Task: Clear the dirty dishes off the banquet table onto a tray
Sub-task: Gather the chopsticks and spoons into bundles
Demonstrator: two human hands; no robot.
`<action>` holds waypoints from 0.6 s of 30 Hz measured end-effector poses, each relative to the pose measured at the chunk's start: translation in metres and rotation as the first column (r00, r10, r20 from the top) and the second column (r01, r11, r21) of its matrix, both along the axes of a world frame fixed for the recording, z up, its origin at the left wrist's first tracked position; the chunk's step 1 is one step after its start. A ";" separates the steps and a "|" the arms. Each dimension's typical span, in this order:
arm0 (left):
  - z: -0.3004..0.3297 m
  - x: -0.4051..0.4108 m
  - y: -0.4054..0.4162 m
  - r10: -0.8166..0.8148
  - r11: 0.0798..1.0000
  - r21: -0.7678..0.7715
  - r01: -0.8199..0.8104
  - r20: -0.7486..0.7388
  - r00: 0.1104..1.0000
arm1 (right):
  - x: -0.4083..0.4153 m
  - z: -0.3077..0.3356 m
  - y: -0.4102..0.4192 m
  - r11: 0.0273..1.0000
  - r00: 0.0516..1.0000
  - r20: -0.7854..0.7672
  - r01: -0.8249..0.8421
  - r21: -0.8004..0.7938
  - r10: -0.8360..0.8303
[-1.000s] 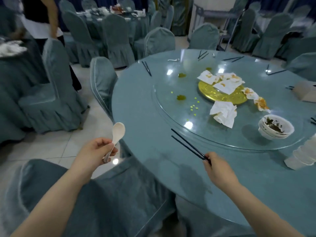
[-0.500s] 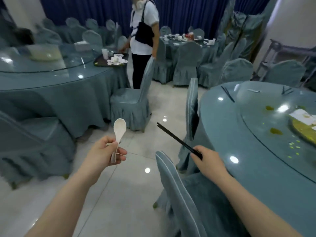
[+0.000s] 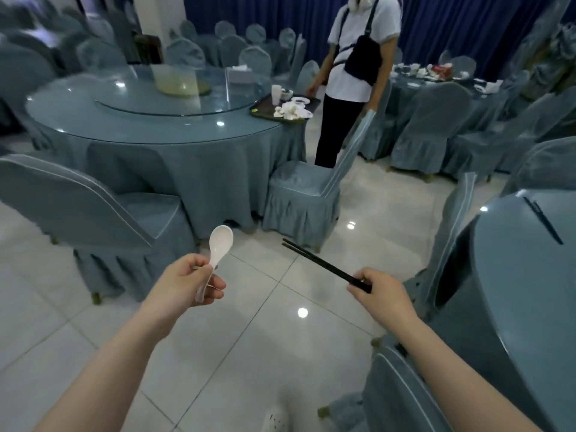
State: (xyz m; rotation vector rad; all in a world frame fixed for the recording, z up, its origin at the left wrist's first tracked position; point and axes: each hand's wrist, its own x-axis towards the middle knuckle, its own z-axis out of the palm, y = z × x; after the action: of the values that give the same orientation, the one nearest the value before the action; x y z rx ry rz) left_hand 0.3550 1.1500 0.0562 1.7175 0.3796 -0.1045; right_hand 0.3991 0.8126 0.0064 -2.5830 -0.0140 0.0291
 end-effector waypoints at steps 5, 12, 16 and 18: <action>-0.010 0.104 -0.006 -0.024 1.000 0.020 0.024 -0.006 1.000 | 0.092 -0.004 -0.007 1.000 1.000 0.020 0.018 -0.017 -0.018; 0.000 0.261 -0.056 -0.175 0.984 0.035 0.174 0.022 0.984 | 0.190 0.010 -0.059 0.988 0.987 0.062 0.148 0.030 -0.150; -0.001 0.349 -0.103 -0.297 0.955 0.012 0.297 0.019 0.955 | 0.232 0.015 -0.095 0.955 0.955 0.045 0.292 0.051 -0.295; 0.000 0.398 -0.133 -0.355 0.935 0.004 0.355 0.042 0.934 | 0.256 0.019 -0.117 0.928 0.926 0.060 0.369 0.056 -0.372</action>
State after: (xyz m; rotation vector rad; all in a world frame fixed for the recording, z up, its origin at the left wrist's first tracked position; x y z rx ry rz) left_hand 0.7525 1.0165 0.0558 1.7674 0.0331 -0.3318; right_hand 0.6549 0.6960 0.0255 -2.4999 0.4431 -0.1998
